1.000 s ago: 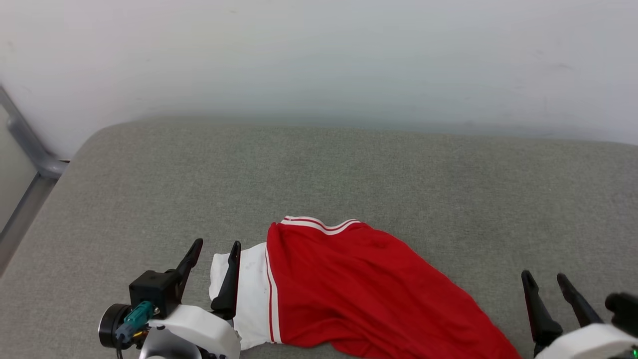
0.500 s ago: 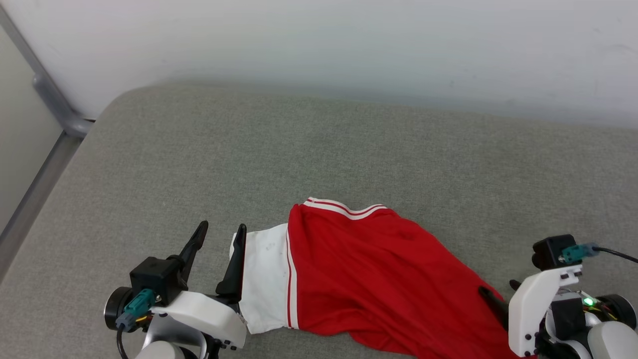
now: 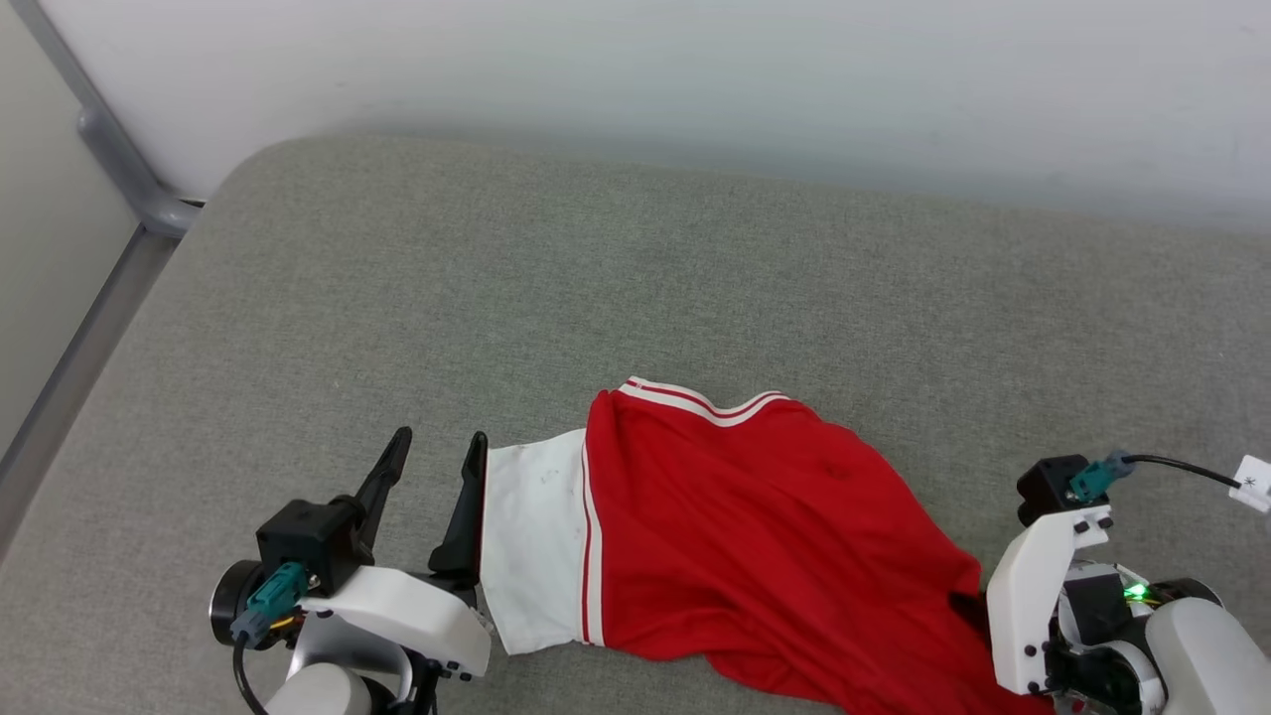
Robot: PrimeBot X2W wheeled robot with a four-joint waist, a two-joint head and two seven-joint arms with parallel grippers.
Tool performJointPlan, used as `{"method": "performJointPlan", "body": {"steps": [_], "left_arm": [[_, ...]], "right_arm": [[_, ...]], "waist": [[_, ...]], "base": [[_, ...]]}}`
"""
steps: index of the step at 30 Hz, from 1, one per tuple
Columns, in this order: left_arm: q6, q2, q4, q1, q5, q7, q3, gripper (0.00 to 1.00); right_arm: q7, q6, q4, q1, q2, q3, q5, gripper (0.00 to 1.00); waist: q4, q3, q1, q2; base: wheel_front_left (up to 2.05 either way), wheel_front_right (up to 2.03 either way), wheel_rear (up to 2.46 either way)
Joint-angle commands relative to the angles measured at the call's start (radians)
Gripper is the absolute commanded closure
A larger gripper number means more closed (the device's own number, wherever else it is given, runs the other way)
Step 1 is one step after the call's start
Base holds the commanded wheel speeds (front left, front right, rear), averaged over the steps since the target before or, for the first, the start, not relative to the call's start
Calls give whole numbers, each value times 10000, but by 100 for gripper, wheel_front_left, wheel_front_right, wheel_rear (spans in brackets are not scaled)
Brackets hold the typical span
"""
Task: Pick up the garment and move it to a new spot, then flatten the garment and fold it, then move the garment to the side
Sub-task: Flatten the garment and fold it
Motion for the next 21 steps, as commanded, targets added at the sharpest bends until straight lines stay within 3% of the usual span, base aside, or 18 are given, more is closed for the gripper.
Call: {"method": "performJointPlan", "body": {"steps": [1,7,12,17,21], "left_arm": [[-22,-39,36,-59,-20,-44,1,0],[57,56,52,124,-19,-28,-9,0],[107,101,-8,230,-42,30,-43,0],[150,139,-66,297,-68,67,-83,0],[175,169,-102,334,-63,111,-115,0]], "right_arm": [[-210,-2,53,-64,69,183,57,100],[-1544,-5,-719,-782,-274,-570,-507,100],[-1935,-5,-1334,-785,-394,-1958,-1107,100],[-1809,-3,-1775,335,152,-3683,-1699,100],[-1596,-3,-1766,1605,1014,-4740,-2028,100]], "waist": [[-118,-112,-1,0],[-501,-366,-1,0],[-773,-528,-1,0],[-926,-577,-1,0],[-960,-592,-1,0]], "base": [[0,0,0],[0,0,0],[0,0,0],[0,0,0],[0,0,0]]}}
